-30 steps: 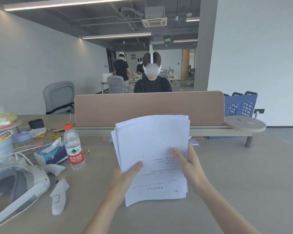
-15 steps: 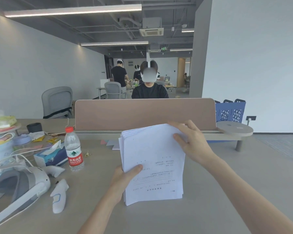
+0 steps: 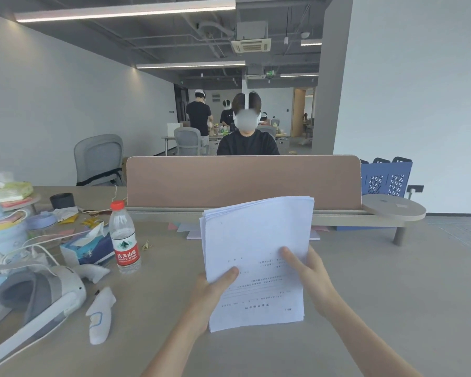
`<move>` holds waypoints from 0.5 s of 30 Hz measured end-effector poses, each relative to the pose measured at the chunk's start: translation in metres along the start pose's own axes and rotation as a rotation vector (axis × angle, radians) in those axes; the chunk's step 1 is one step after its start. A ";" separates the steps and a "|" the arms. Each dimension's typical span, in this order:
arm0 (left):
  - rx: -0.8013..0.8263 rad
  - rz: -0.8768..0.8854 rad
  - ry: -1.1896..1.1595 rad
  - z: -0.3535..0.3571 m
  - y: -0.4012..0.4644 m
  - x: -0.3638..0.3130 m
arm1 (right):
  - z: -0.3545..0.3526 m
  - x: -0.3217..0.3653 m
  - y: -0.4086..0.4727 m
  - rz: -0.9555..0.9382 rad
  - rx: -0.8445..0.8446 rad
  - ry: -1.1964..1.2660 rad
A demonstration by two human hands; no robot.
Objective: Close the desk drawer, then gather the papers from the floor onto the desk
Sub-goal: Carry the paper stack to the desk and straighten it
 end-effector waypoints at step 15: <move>-0.113 0.041 -0.011 0.005 -0.002 0.018 | 0.002 -0.029 -0.020 -0.042 -0.224 -0.100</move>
Point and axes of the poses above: each hand's wrist, its own y-axis towards the middle knuckle, its own z-axis out of the palm, x = y × z, the point moved 3 cm from there along y, towards the middle knuckle, and after that the axes turned 13 degrees about -y, right-handed, at the moved point
